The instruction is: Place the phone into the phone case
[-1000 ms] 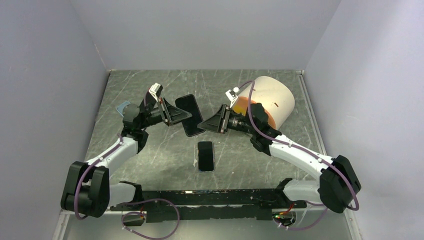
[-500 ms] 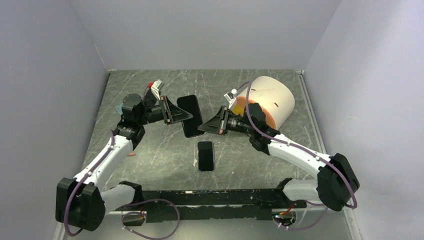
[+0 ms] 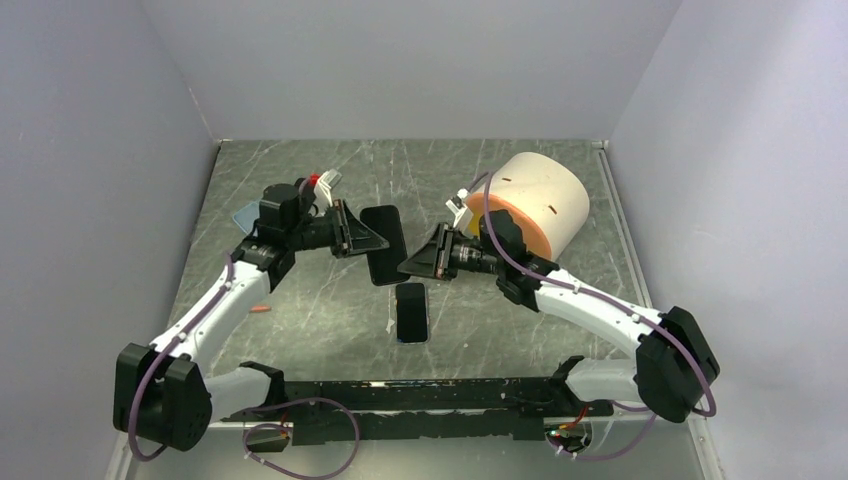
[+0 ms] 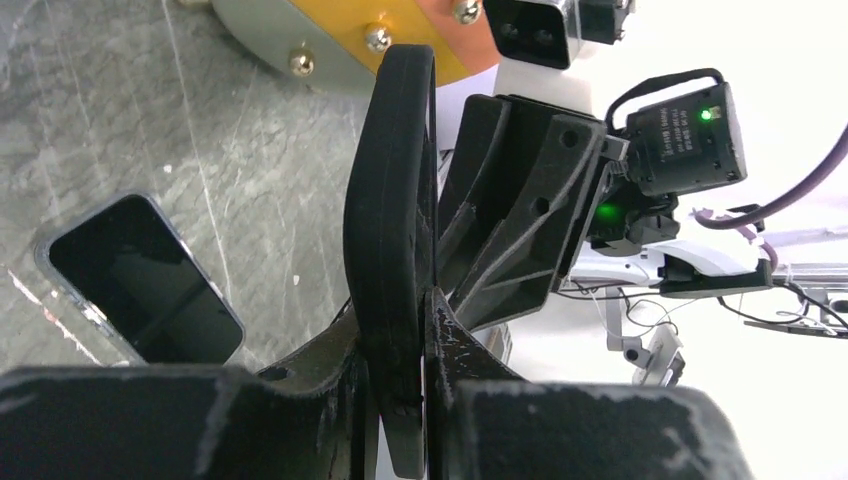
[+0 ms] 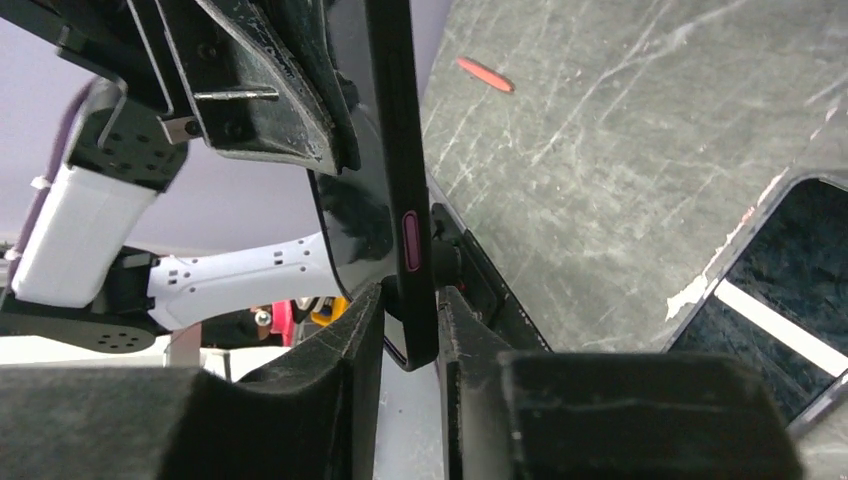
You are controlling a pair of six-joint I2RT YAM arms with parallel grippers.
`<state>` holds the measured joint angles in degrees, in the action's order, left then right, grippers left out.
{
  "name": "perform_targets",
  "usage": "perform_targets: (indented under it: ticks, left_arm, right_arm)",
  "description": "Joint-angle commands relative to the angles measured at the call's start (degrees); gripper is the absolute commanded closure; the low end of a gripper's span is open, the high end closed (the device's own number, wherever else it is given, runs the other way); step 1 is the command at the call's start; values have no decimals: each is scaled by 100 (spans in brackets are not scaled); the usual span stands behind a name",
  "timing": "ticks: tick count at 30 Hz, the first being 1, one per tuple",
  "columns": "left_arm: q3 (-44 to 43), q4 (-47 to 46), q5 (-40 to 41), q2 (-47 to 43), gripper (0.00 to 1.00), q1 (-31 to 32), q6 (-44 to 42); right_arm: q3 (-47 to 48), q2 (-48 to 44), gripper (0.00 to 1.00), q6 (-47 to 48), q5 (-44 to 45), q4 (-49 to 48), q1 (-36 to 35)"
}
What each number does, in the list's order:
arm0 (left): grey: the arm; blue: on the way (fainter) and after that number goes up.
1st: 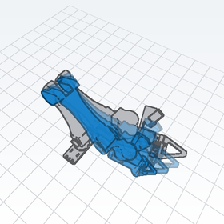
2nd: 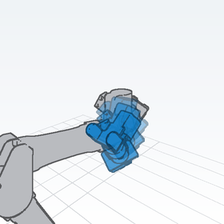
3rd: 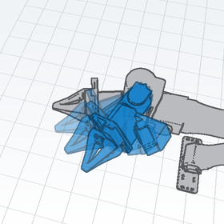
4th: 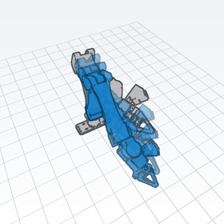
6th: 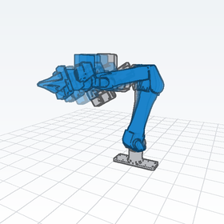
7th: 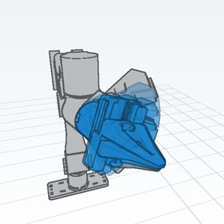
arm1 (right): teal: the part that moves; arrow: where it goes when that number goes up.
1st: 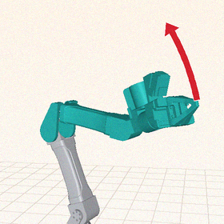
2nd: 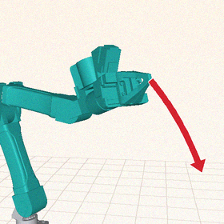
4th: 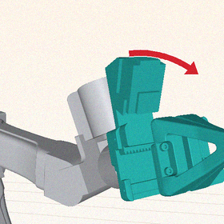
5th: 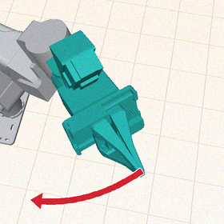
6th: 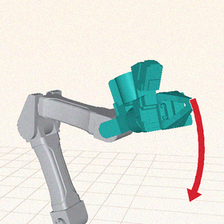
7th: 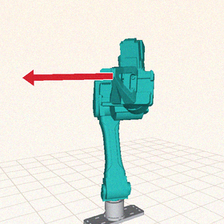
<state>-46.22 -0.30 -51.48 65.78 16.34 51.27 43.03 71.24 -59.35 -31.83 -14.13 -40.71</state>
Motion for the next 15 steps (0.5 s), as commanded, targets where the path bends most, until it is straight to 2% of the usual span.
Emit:
perform_targets:
  ticks: [1,5,9,11,15]
  left_arm:
    - [-428,959,443,164,93,-8,-912]
    - [-651,1521,332,312,93,-42,-1166]
    - [-950,2617,516,699,93,-152,-1844]
    - [-995,3165,676,968,94,-420,-2159]
    - [-674,3032,-56,1527,94,-1115,-2266]
  right_arm:
    - [317,-471,64,153,318,169,-33]
    - [329,-956,27,587,804,844,-37]
    - [285,-1409,2,889,1022,1322,-37]
    - [206,-1618,1,947,1033,1386,-44]
    - [-143,-2156,1,849,1182,1283,-69]
